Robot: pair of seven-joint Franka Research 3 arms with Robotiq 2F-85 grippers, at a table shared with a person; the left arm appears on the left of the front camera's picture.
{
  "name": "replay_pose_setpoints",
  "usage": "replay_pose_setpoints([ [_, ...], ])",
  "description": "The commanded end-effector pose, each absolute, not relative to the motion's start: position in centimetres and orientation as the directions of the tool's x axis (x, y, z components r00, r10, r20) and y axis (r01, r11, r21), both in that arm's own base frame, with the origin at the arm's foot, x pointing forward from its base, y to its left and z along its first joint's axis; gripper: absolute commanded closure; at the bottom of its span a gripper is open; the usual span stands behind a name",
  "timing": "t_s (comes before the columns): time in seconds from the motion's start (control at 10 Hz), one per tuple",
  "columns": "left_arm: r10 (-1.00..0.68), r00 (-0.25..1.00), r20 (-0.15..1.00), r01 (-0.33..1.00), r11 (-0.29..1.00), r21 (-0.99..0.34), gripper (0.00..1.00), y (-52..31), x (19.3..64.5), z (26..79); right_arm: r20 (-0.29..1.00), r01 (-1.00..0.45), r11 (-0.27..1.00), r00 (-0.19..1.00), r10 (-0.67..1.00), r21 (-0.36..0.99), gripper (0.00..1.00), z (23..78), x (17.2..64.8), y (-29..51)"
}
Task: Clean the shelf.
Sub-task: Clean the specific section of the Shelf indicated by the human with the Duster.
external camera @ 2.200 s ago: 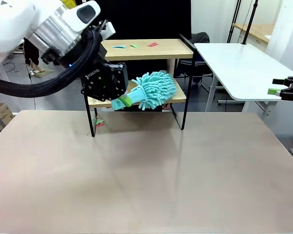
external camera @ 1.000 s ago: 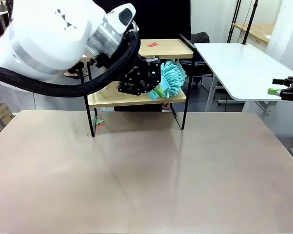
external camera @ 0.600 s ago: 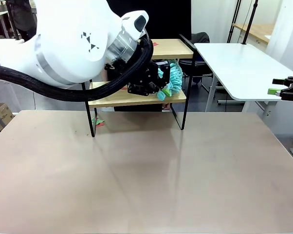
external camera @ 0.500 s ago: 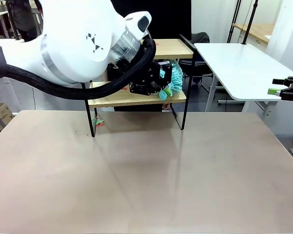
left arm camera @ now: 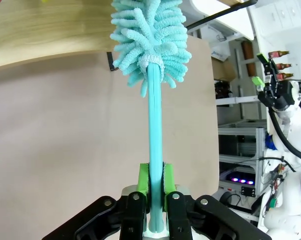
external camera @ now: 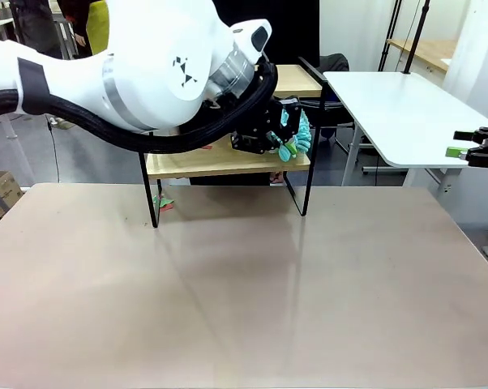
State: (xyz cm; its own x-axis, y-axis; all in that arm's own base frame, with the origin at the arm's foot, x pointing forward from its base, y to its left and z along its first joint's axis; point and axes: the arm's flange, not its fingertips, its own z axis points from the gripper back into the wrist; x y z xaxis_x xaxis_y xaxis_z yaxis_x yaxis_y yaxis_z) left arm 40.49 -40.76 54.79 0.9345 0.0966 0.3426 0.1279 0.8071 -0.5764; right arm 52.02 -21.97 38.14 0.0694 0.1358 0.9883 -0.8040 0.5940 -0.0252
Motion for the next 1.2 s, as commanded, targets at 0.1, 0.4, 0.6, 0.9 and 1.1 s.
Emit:
replay_pose_setpoints([
  [0.1, 0.143, 0.927, 0.348, 0.082, 0.827, -0.557, 0.87, -42.6, 41.4, 55.1, 0.986, -0.798, 0.603, 0.086, 0.140, -0.016, 0.00, 38.7, 52.1, -21.7],
  [0.4, 0.168, 0.924, 0.343, 0.043, 0.848, -0.529, 0.87, -43.6, 42.5, 54.0, 0.986, -0.798, 0.603, 0.086, 0.140, -0.016, 0.00, 38.7, 52.1, -21.7],
  [0.6, 0.182, 0.919, 0.351, 0.015, 0.872, -0.490, 0.87, -44.7, 43.2, 53.2, 0.986, -0.798, 0.603, 0.086, 0.140, -0.016, 0.00, 38.7, 52.1, -21.7],
  [0.9, 0.166, 0.923, 0.347, -0.022, 0.923, -0.383, 0.87, -46.4, 44.1, 51.2, 0.986, -0.798, 0.603, 0.086, 0.140, -0.016, 0.00, 38.7, 52.1, -21.7],
  [1.1, 0.164, 0.928, 0.334, -0.041, 0.937, -0.348, 0.87, -46.3, 43.5, 51.0, 0.986, -0.798, 0.603, 0.086, 0.140, -0.016, 0.00, 38.7, 52.1, -21.7],
])
